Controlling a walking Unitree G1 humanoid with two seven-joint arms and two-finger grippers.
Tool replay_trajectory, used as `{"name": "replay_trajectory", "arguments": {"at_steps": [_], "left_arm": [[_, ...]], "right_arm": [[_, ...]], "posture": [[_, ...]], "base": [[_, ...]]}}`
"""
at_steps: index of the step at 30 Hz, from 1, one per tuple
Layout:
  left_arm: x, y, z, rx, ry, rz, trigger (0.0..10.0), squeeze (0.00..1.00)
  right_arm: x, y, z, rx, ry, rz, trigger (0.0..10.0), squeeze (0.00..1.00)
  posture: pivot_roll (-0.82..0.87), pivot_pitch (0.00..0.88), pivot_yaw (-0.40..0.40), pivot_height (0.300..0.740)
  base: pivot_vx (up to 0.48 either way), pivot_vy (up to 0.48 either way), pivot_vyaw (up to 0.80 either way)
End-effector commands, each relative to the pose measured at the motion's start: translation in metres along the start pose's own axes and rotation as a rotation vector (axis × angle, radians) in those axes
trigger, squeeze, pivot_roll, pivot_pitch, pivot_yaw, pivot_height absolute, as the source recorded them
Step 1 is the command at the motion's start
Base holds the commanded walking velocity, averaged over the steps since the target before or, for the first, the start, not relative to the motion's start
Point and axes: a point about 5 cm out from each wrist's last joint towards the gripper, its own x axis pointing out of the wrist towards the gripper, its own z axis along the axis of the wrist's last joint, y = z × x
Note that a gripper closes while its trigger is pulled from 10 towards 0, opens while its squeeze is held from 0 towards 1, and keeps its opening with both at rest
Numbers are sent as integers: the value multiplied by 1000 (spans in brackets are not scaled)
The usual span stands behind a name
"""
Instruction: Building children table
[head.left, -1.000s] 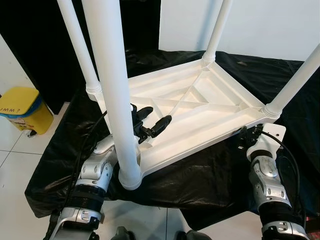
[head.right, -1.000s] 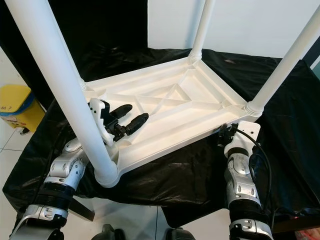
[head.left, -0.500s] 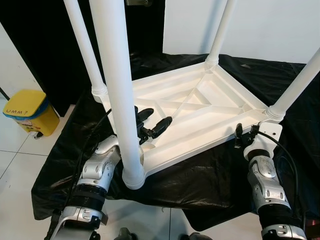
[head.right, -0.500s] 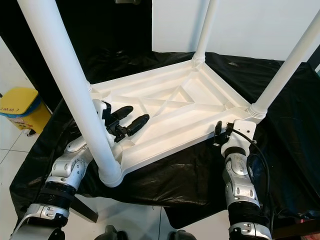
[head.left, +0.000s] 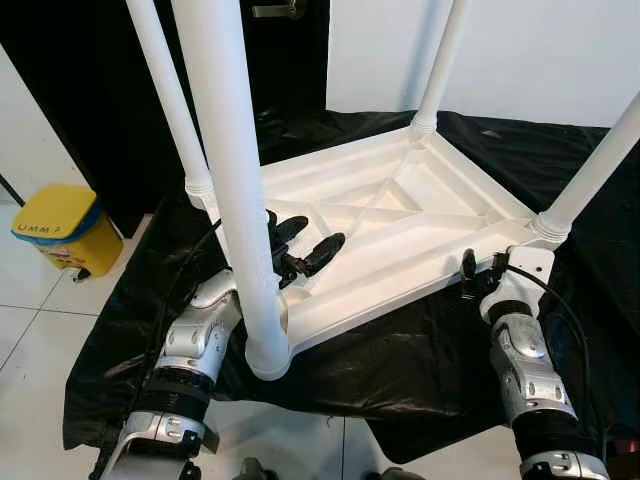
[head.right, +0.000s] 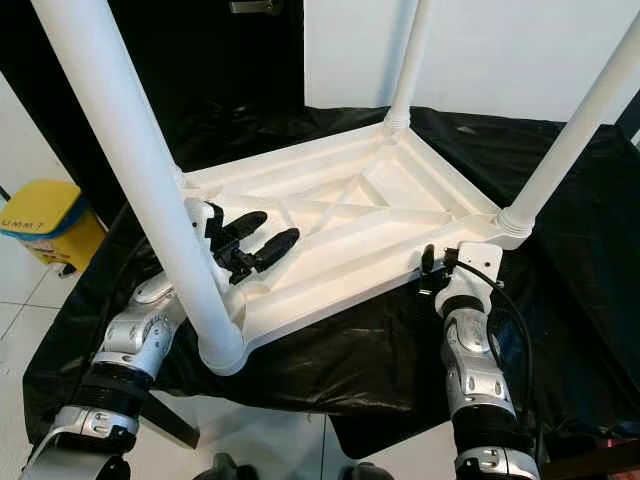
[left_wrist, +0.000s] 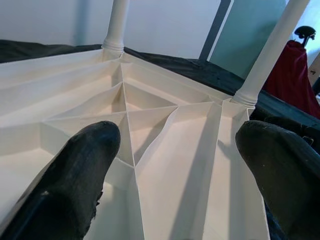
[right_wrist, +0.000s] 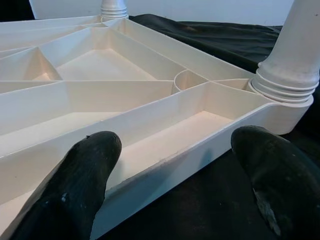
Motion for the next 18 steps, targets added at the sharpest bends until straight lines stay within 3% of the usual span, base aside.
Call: {"name": "replay_trajectory", "arguments": {"at_steps": [1,12,18], "left_arm": [[6,-6,2,14,-1,-81,10000,0],[10,-13,-1,14,22,-130,10000,0],[17,-34,-2,-5,-2,-163,10000,0]], "right_arm": [[0,3,-1,-1,12,11,10000,0],[7,14,-3,-33,50,10,10000,0],[14,35,-5,-46,81,68,10000,0]], "posture": [[-146,51,-12,740],[-176,71,19,740],[-174,89,26,740]], "base": [[0,0,0],[0,0,0],[0,0,0]]}}
